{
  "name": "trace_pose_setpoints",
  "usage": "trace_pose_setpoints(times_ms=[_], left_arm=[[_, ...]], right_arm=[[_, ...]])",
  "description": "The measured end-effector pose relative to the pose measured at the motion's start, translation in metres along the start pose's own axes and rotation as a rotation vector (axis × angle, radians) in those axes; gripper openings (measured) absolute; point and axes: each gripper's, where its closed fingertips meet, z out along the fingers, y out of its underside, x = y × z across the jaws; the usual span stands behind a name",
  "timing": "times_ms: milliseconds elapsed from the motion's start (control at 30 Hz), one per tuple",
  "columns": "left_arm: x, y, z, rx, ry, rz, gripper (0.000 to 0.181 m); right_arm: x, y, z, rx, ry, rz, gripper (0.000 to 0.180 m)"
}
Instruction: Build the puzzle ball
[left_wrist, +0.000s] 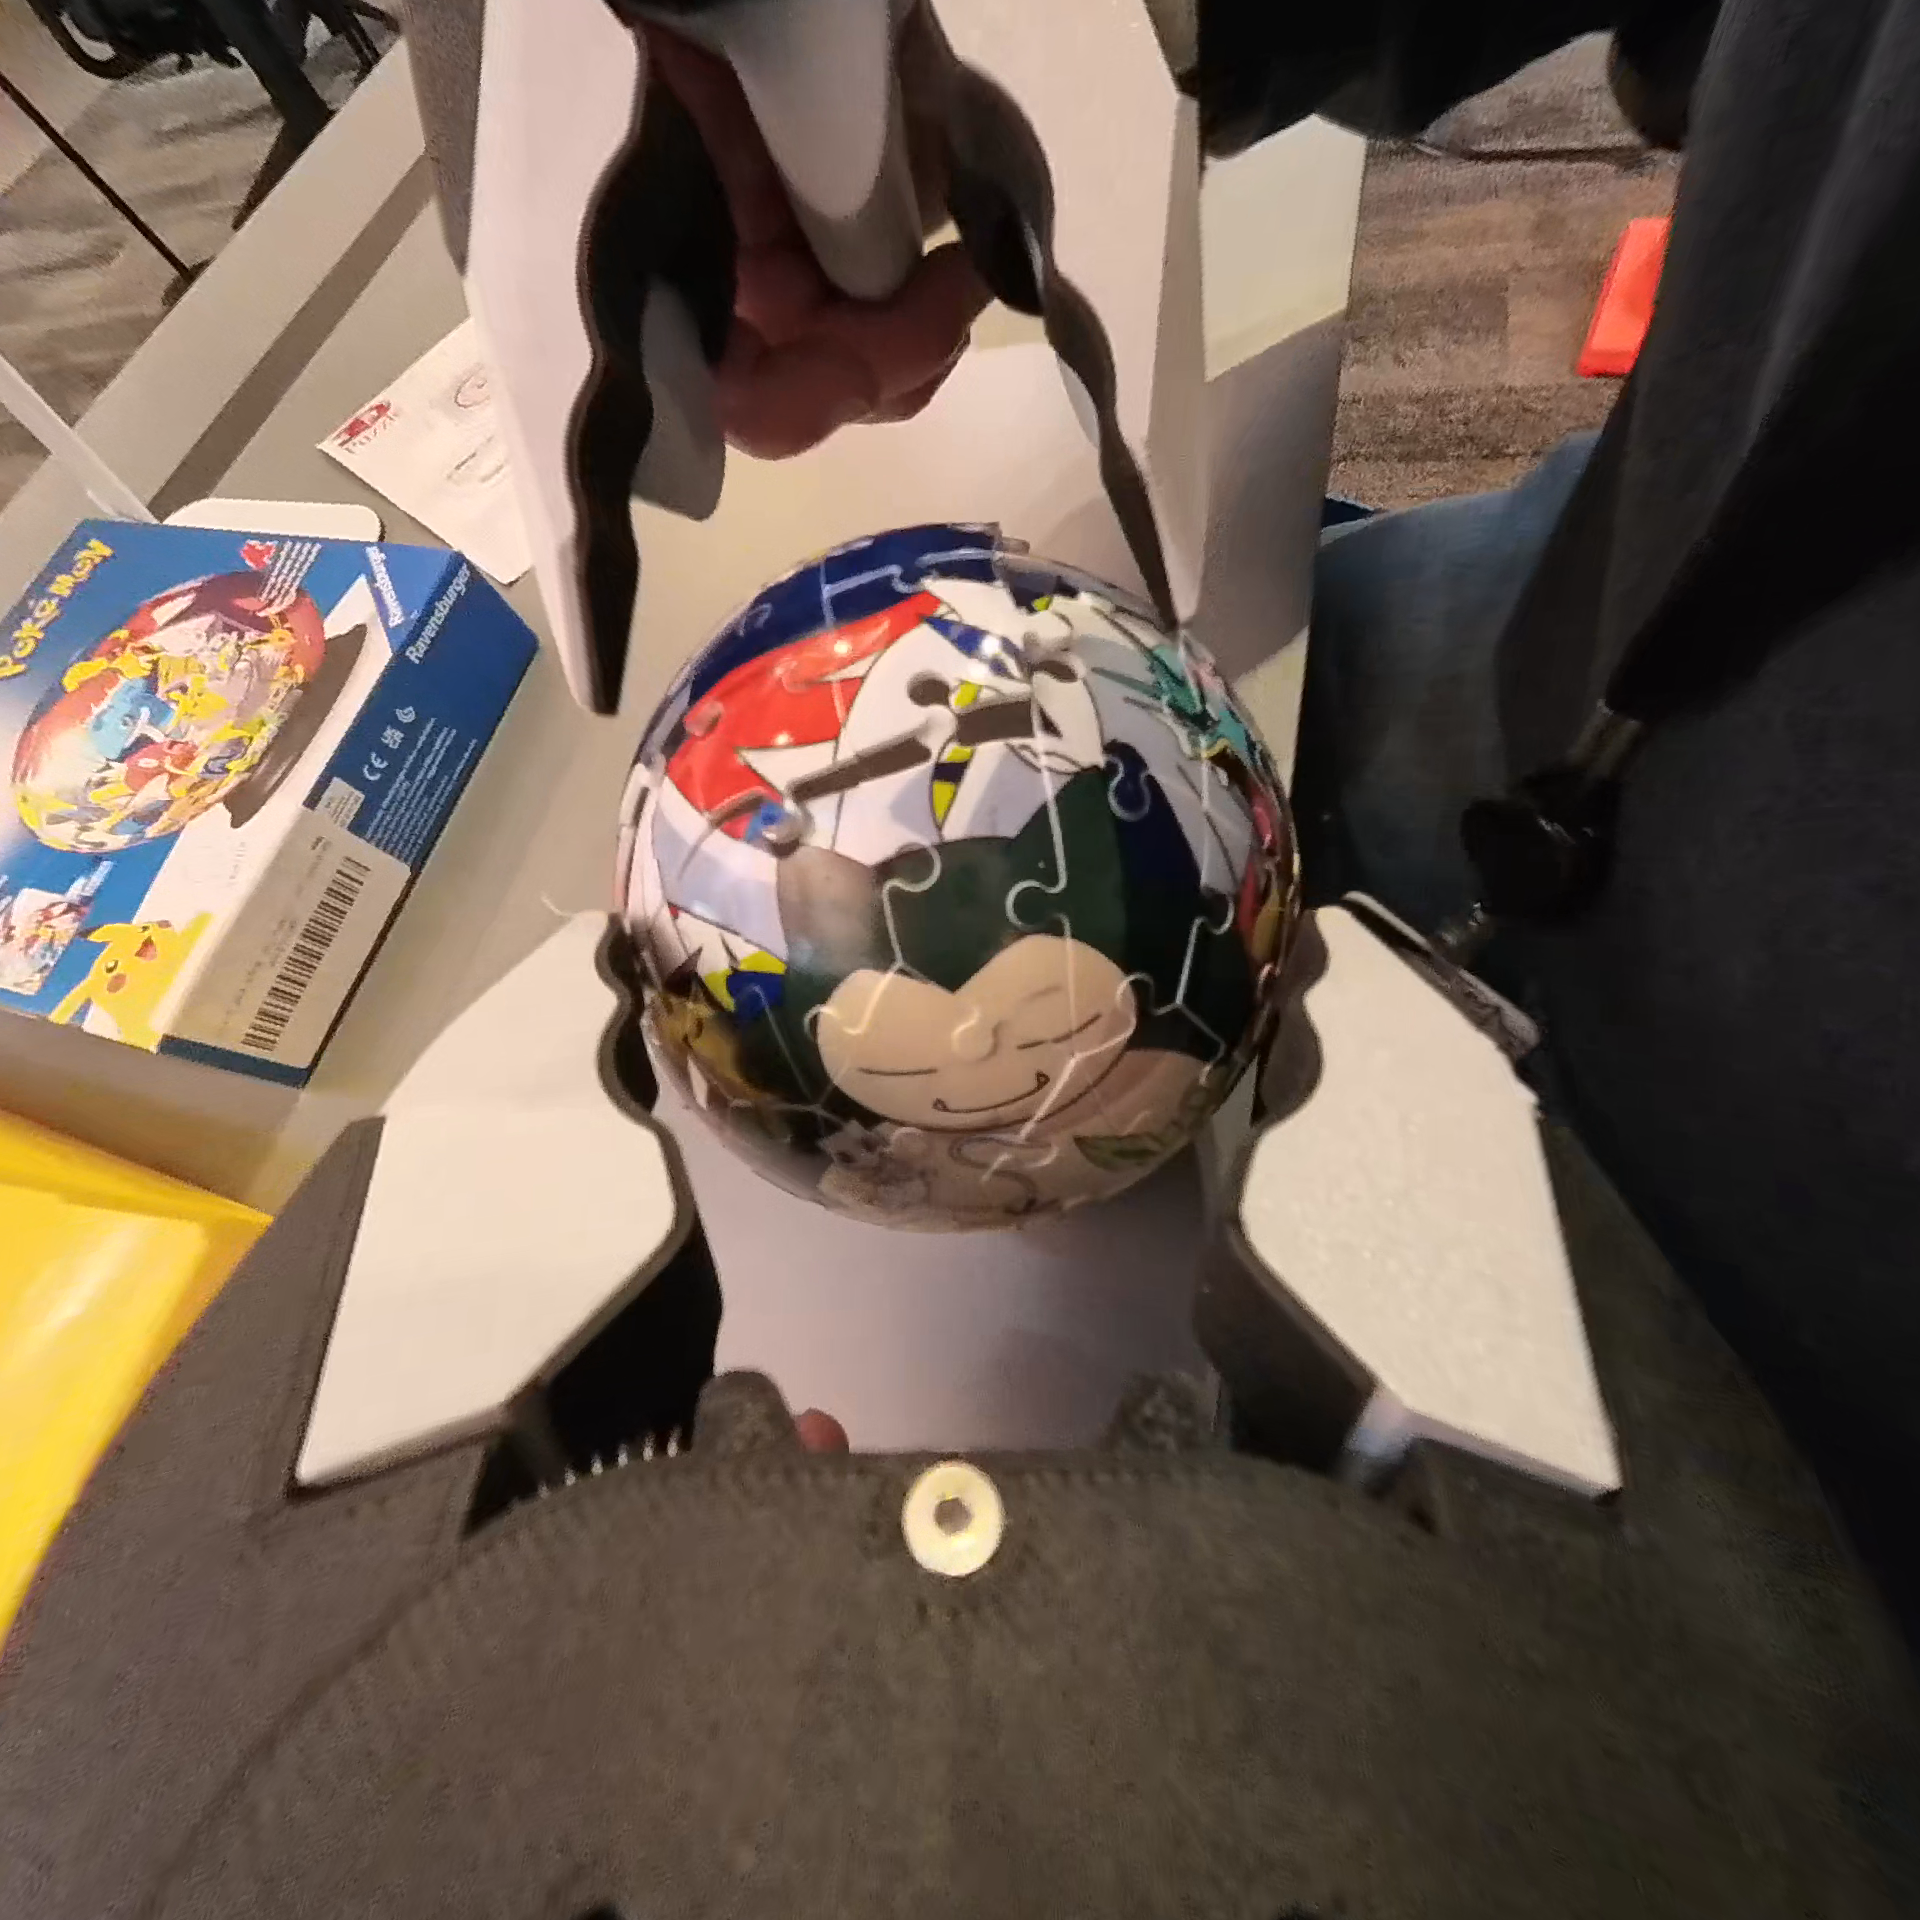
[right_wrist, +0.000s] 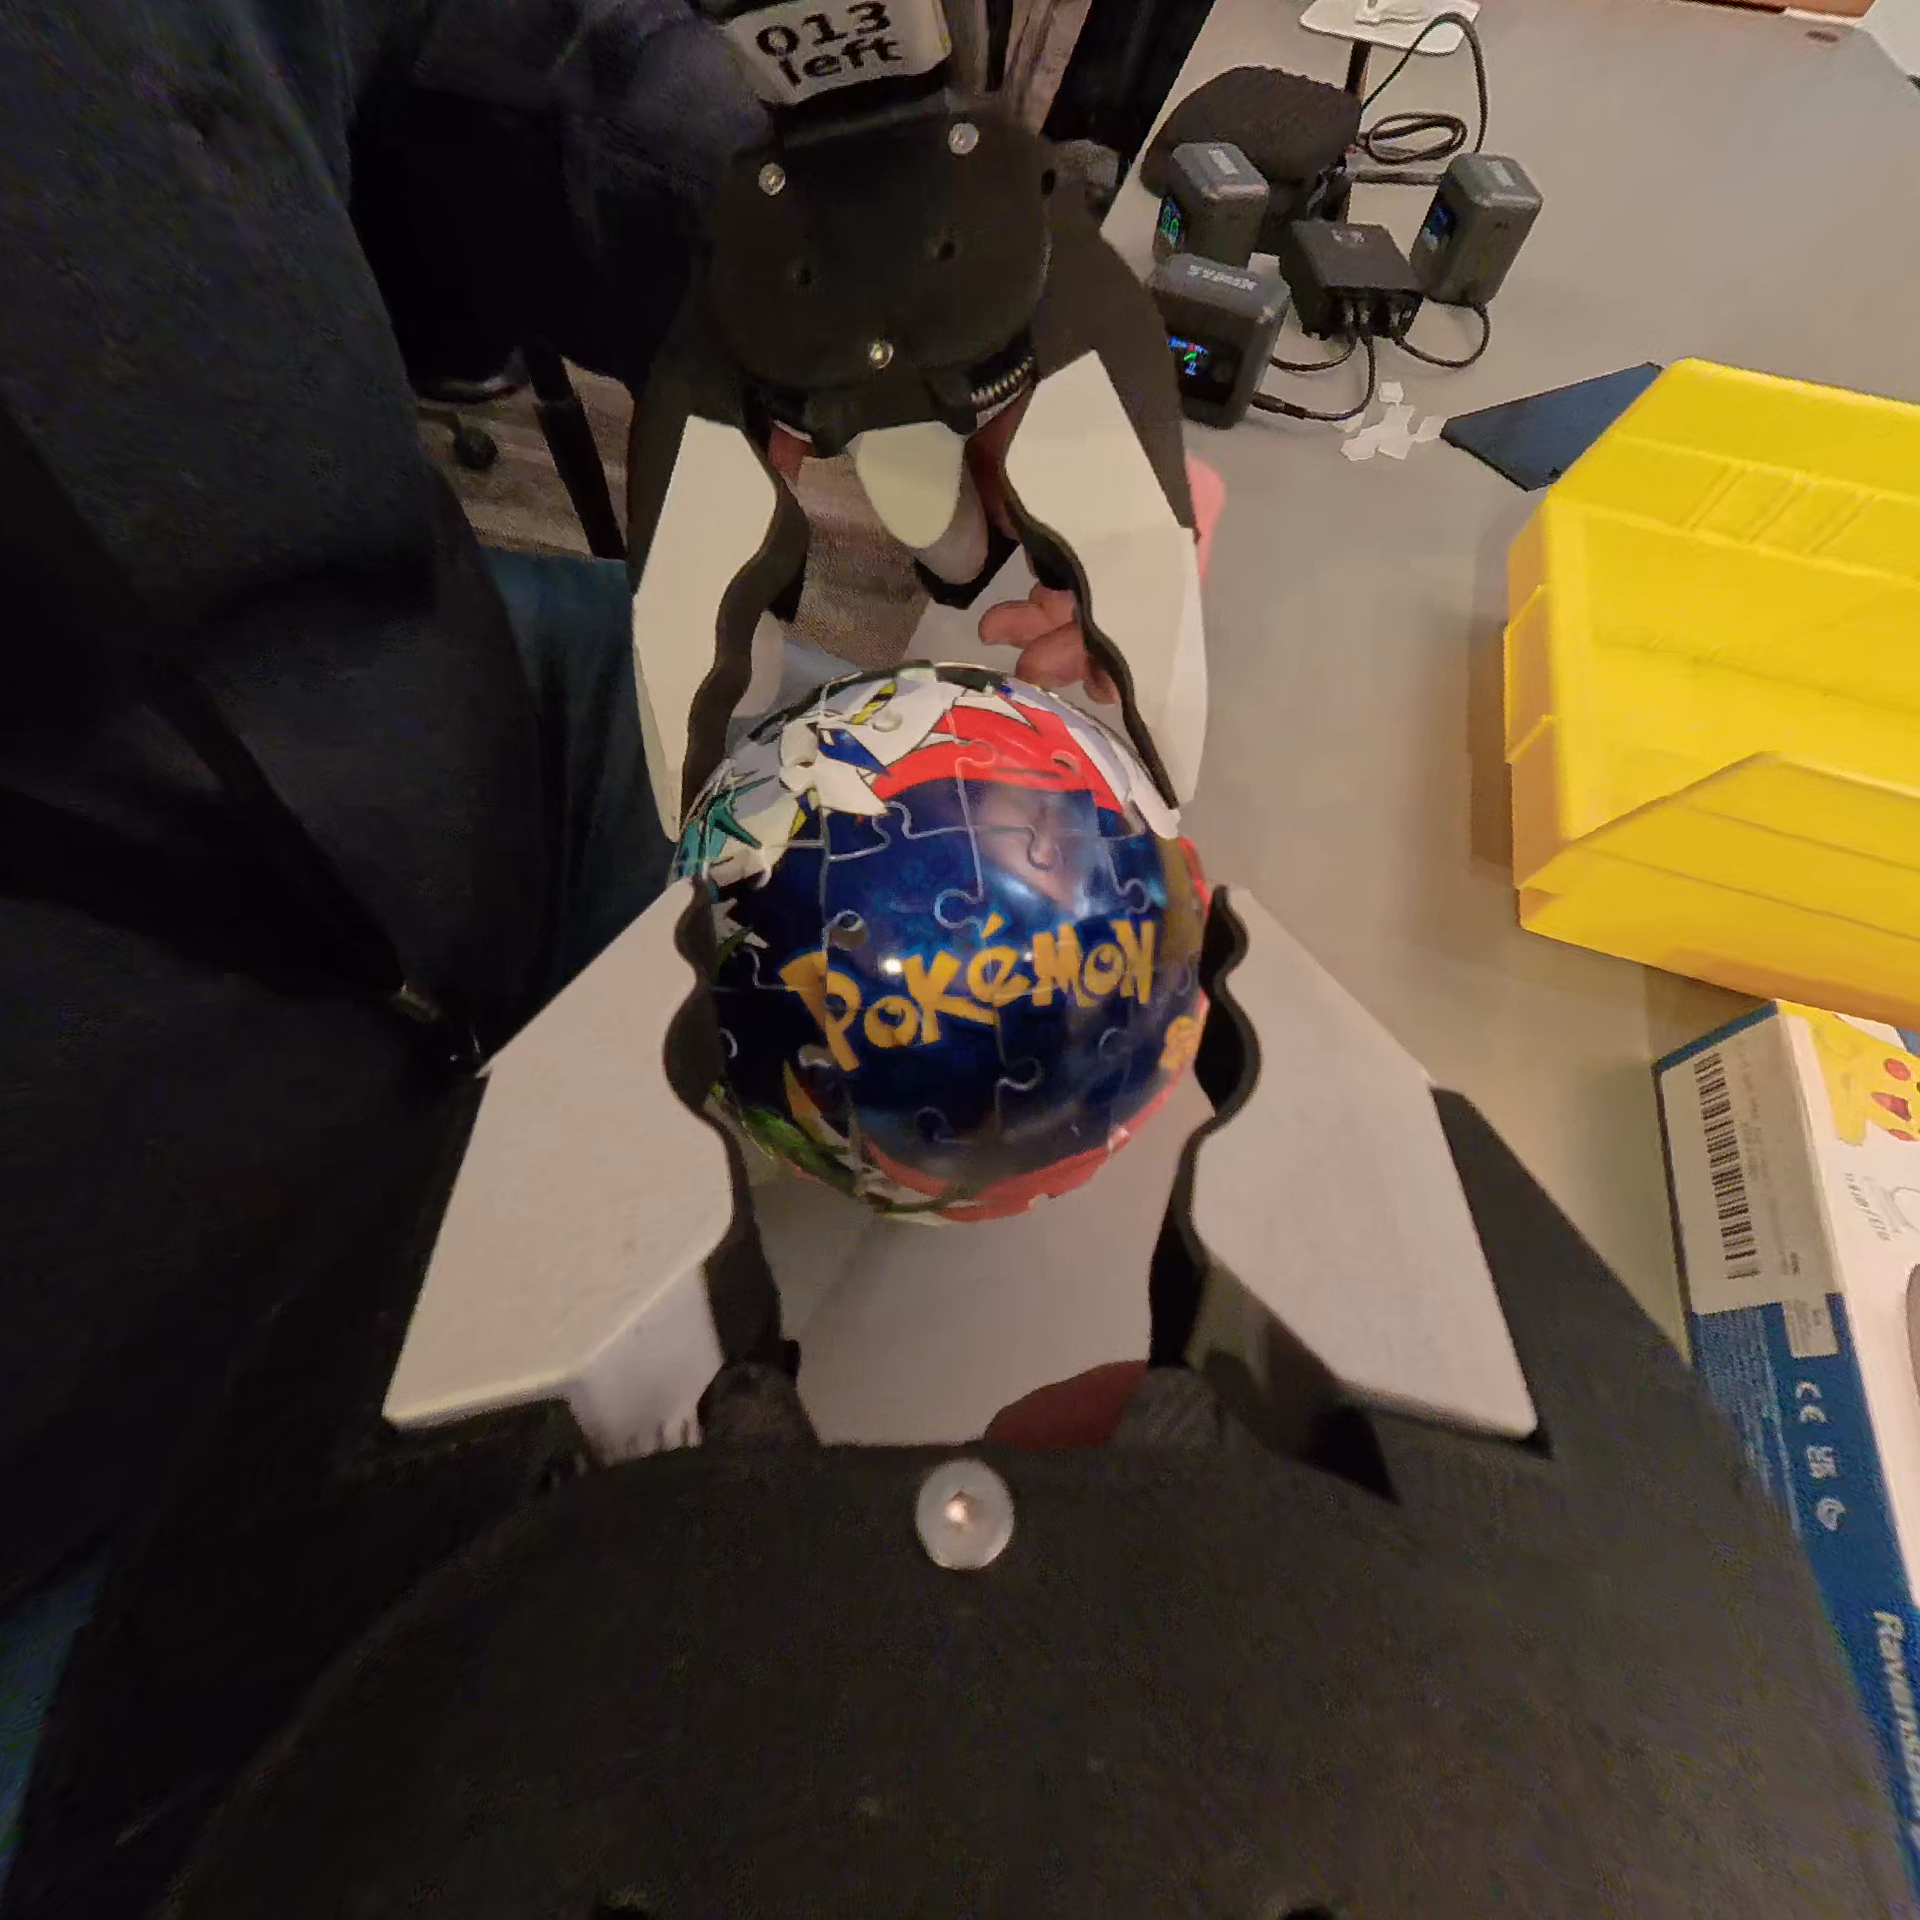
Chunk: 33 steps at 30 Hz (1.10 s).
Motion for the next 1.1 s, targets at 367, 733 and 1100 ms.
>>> trace_pose_setpoints(times_ms=[367,733,1100], left_arm=[[0.000,-0.001,0.000,0.039,-0.026,-0.004,0.115],[0.000,-0.001,-0.002,0.083,-0.060,0.009,0.113],[0.001,-0.001,-0.003,0.092,-0.052,0.016,0.113]], right_arm=[[0.004,0.008,0.002,0.057,-0.179,0.161,0.096],[0.007,0.008,0.001,0.104,-0.186,0.186,0.090],[0.004,-0.009,-0.003,0.112,-0.262,0.120,0.093]])
